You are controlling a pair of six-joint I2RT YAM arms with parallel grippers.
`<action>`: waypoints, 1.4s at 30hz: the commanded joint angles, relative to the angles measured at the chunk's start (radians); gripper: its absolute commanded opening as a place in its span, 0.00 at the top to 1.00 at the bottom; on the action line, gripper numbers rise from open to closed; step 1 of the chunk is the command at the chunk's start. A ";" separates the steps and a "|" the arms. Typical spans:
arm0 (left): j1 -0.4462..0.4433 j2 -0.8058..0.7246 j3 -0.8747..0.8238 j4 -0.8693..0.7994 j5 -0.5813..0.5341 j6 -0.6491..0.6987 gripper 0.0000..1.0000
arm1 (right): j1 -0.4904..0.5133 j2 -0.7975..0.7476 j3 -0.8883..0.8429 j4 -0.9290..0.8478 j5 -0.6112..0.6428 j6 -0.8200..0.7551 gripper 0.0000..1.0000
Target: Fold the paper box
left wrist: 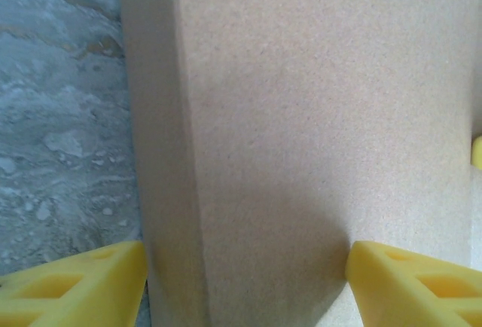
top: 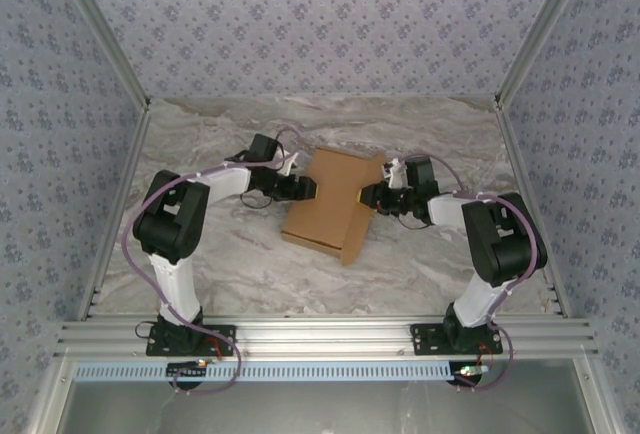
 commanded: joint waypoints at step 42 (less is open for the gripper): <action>-0.077 0.078 0.024 -0.128 -0.053 0.029 0.34 | -0.072 -0.092 0.003 -0.329 0.058 -0.241 0.62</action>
